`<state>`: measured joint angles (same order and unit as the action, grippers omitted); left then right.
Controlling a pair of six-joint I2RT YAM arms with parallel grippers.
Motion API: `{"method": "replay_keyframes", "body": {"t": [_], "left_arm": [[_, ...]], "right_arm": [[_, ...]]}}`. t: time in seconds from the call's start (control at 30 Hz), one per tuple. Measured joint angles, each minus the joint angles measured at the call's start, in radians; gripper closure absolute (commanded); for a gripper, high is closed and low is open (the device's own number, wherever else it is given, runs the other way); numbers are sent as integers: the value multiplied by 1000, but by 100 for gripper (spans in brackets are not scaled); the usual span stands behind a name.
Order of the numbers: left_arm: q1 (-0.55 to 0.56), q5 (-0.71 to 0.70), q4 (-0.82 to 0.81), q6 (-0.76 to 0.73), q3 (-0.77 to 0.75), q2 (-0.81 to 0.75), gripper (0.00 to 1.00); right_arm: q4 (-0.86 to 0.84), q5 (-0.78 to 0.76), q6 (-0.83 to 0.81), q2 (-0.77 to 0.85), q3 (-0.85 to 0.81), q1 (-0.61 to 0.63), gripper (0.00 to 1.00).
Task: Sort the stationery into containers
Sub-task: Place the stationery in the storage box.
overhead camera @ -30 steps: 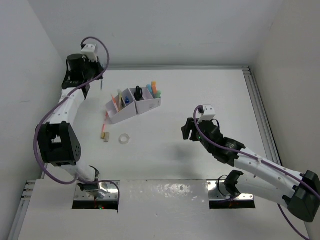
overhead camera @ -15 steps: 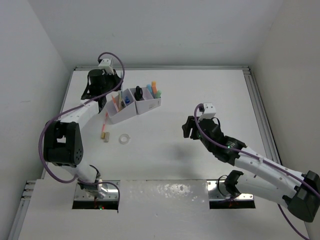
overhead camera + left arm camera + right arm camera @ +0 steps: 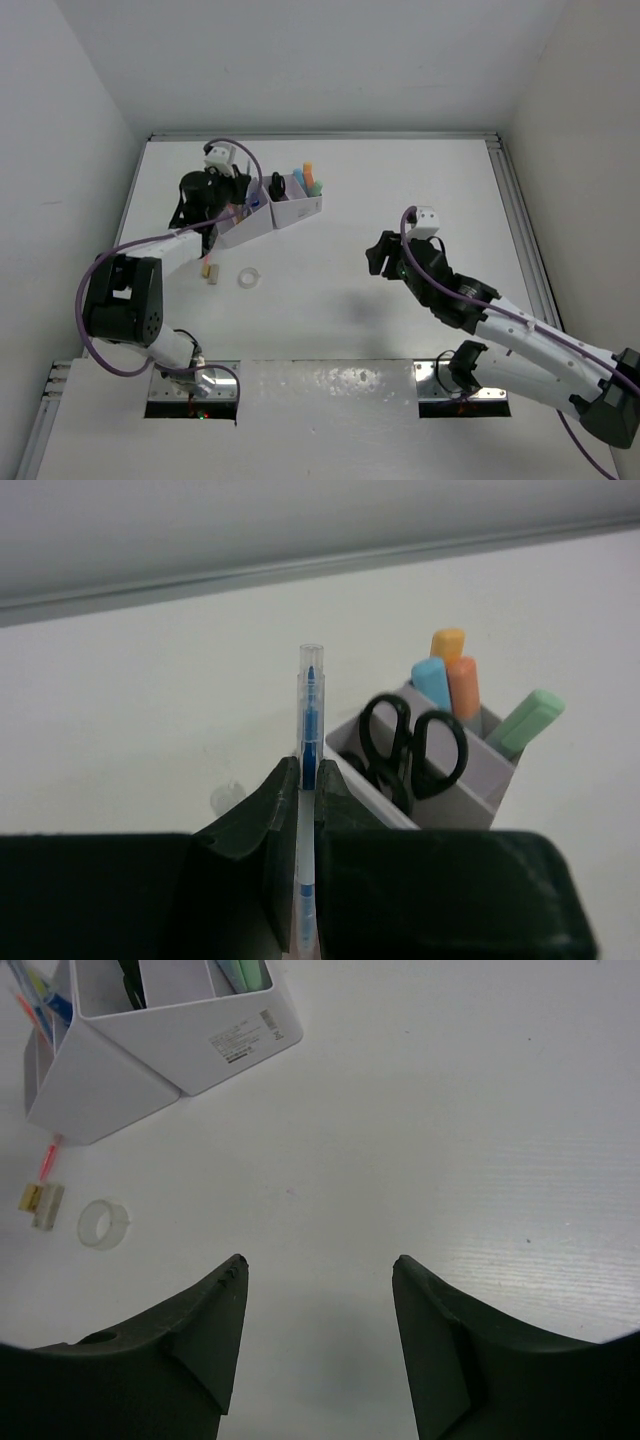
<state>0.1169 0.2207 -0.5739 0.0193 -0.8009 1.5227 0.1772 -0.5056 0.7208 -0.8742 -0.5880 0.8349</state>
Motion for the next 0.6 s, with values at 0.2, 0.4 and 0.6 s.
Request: {"method": "replay_keyframes", "body": {"t": [0.2, 0.4, 0.6], "left_arm": [[-18, 39, -102, -34, 79, 0, 100], [-53, 83, -217, -30, 98, 6, 98], [-79, 132, -242, -37, 156, 19, 80]], "right_arm": [[20, -19, 22, 13, -23, 1, 42], [35, -23, 39, 9, -48, 11, 43], [42, -40, 48, 9, -50, 26, 43]]}}
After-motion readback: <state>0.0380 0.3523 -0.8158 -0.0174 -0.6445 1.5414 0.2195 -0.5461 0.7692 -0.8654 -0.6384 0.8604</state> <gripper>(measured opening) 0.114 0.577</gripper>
